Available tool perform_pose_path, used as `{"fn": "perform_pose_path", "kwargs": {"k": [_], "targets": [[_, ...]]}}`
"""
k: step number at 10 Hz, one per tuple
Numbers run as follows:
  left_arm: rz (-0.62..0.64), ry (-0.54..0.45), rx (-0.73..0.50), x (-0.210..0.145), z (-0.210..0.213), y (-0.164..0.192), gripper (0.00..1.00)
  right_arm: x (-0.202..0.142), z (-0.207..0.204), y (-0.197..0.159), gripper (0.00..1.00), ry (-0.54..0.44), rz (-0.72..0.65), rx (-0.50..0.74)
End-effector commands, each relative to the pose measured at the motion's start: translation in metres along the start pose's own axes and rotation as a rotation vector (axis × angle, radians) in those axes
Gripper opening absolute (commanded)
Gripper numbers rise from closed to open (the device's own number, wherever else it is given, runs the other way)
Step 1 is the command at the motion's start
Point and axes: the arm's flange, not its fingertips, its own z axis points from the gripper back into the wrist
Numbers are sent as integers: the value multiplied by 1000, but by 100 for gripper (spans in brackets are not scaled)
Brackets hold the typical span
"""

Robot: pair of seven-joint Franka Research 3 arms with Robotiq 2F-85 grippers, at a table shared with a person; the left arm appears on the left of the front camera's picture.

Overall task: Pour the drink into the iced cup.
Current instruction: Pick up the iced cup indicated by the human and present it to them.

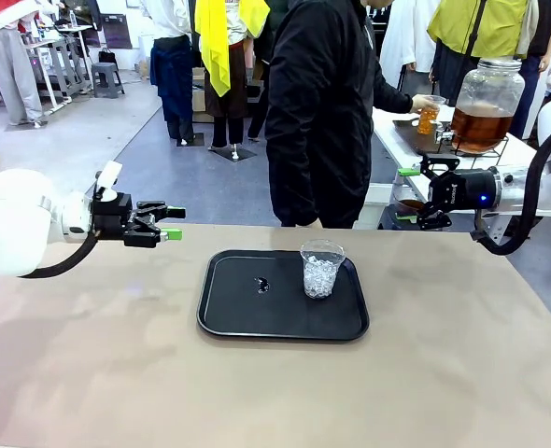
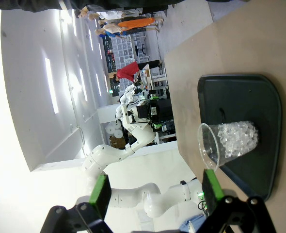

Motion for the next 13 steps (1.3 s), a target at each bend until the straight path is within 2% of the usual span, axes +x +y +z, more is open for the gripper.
{"fn": "perform_pose_path", "kwargs": {"k": [1,13], "targets": [[10,5,4,2,-1,1,100,0,0,2,100,-10,5,-8],[10,5,4,2,-1,1,100,0,0,2,100,-10,5,-8]]}}
